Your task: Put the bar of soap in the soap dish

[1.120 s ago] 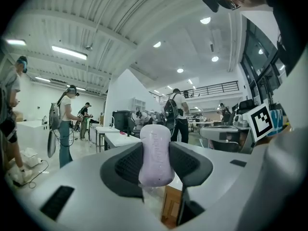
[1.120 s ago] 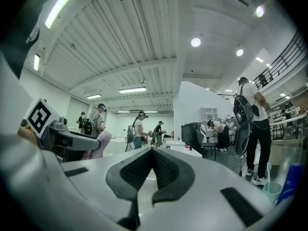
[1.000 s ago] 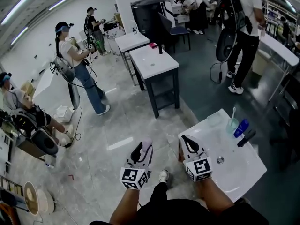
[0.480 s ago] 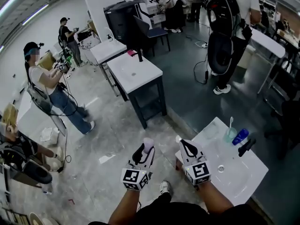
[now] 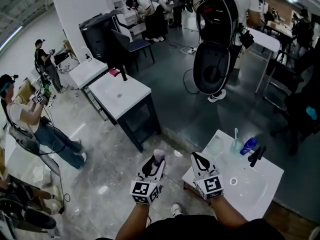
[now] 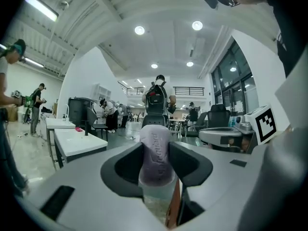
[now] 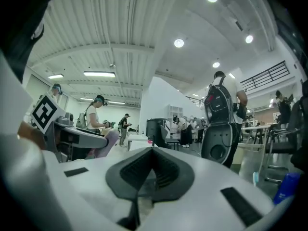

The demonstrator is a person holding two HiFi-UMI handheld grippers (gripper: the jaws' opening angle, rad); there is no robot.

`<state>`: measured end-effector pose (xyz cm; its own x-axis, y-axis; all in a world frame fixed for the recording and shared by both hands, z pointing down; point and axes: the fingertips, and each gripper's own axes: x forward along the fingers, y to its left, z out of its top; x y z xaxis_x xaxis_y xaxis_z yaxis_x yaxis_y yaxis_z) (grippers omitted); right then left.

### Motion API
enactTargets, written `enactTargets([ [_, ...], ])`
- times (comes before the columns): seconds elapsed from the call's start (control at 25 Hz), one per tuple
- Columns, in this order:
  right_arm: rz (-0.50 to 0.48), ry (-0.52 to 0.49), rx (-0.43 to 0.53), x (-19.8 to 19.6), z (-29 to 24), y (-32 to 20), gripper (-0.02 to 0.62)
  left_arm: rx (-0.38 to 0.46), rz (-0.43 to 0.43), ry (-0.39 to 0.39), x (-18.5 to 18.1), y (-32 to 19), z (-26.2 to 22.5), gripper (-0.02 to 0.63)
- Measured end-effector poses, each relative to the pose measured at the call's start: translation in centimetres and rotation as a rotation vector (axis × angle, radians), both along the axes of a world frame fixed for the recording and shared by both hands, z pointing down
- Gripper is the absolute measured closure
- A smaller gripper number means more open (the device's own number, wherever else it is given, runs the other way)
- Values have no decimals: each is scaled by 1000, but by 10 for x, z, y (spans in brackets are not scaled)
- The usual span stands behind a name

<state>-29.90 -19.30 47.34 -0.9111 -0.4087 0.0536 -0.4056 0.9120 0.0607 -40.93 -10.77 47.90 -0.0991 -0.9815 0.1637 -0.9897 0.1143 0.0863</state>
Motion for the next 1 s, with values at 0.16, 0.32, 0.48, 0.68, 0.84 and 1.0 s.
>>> enactTargets([
  [0.16, 108, 37, -19, 20, 11, -26, 580, 9, 81, 19, 7, -36, 1, 417],
  [0.32, 210, 44, -52, 52, 19, -47, 580, 17, 160, 31, 26, -69, 1, 419],
  [0.48, 298, 51, -66, 87, 27, -67, 580, 6, 220, 53, 50, -99, 11, 419],
  [0.68, 363, 65, -87, 120, 38, -87, 580, -39, 275, 43, 83, -134, 28, 419],
  [0.84, 396, 72, -109, 141, 54, -104, 580, -80, 305, 50, 103, -161, 46, 419],
  [1.0, 427, 96, -162, 159, 71, -115, 580, -133, 340, 53, 122, -187, 65, 419],
])
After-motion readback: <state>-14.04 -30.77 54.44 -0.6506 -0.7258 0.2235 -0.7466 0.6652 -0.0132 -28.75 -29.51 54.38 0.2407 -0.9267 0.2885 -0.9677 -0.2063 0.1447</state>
